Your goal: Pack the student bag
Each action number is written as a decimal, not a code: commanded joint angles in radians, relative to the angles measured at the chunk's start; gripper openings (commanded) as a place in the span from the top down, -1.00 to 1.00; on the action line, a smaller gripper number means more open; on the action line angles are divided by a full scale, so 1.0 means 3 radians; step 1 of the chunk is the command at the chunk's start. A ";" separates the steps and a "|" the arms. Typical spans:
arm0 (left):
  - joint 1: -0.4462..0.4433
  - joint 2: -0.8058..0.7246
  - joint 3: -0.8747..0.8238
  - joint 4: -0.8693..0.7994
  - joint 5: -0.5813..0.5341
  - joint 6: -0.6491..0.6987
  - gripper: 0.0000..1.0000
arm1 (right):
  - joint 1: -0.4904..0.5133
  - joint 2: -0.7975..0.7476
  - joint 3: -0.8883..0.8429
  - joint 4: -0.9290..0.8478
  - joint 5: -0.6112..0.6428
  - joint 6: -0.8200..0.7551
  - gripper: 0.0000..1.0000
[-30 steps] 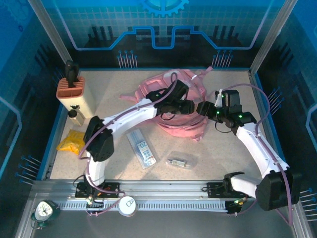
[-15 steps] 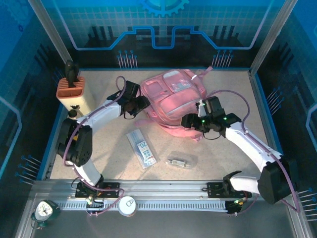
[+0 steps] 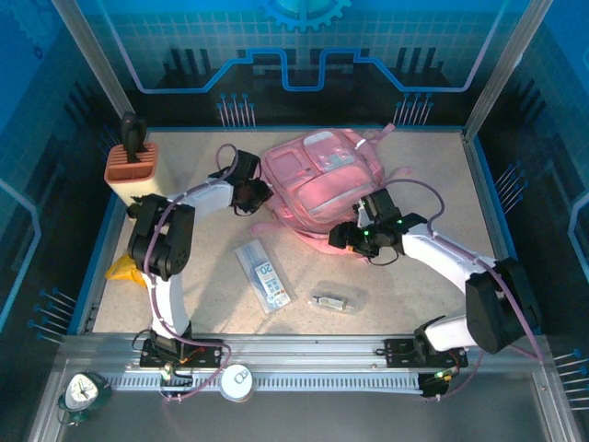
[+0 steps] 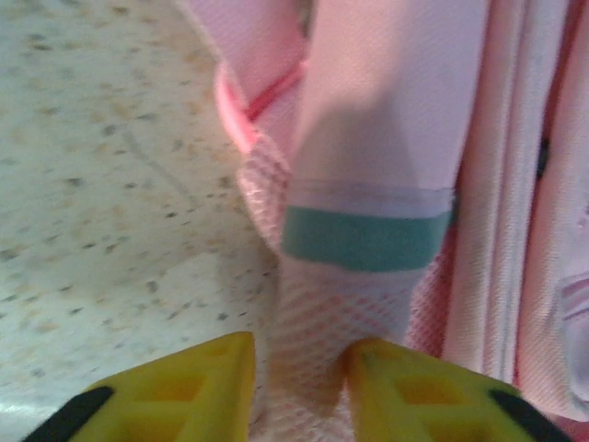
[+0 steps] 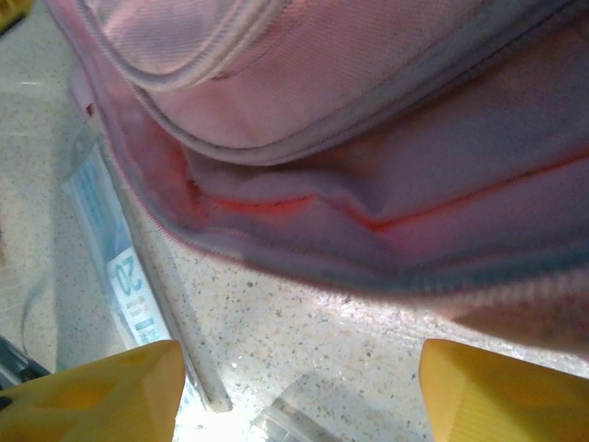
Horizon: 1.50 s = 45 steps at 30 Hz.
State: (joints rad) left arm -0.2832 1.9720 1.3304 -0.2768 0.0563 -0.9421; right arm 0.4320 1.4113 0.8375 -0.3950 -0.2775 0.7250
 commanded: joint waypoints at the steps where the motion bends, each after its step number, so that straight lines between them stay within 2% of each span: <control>1: 0.0024 0.0118 0.0194 0.0086 0.0142 0.0051 0.55 | -0.0043 0.0174 0.0224 0.0136 -0.0048 -0.0070 -0.38; 6: 0.0024 0.0051 0.0195 -0.0005 0.0153 0.0108 1.00 | -0.0196 0.0395 0.0389 0.0301 0.0064 -0.0096 -0.39; 12: -0.0060 -0.0379 -0.0213 0.0147 0.0253 -0.0048 1.00 | -0.0482 0.0795 0.0816 0.0541 0.0249 -0.0091 -0.42; 16: -0.0265 -0.0687 -0.0593 0.0295 0.0180 -0.0265 1.00 | -0.0706 0.1006 0.1156 0.0467 0.0328 -0.0145 -0.52; 21: -0.0499 -0.0773 -0.0692 0.0390 0.0138 -0.0502 1.00 | -0.0723 0.0889 0.1377 -0.0098 0.0595 -0.0415 -0.72; 25: -0.0633 -0.0765 -0.0656 0.0411 0.0045 -0.0613 1.00 | -0.0730 0.0543 0.1089 -0.0372 0.0770 -0.0511 -0.86; 28: -0.0695 -0.0765 -0.0608 0.0413 0.0043 -0.0664 1.00 | -0.0569 0.0206 0.0860 -0.0539 0.0864 -0.0659 -0.86; 33: -0.0791 -0.0853 -0.0565 0.0352 -0.0081 -0.0706 1.00 | 0.0038 -0.0084 0.0660 -0.0749 0.1201 -0.0725 -0.71; 35: -0.0799 -0.0861 -0.0547 0.0330 -0.0063 -0.0743 1.00 | 0.0265 -0.0060 0.0633 -0.0730 0.1270 -0.0662 -0.63; 41: -0.0886 -0.0913 -0.0500 0.0356 -0.0090 -0.0777 1.00 | 0.0939 0.0301 0.0577 -0.0027 0.1362 -0.0407 -0.34; 45: -0.0902 -0.0944 -0.0478 0.0334 -0.0091 -0.0787 1.00 | 0.1137 0.0666 0.0728 0.0275 0.1554 -0.0369 -0.17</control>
State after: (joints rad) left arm -0.5362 1.7508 1.1378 -0.1978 0.0113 -1.1740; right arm 0.7509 1.5536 1.0214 -0.4164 0.1181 0.5903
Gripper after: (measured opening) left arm 0.049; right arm 0.596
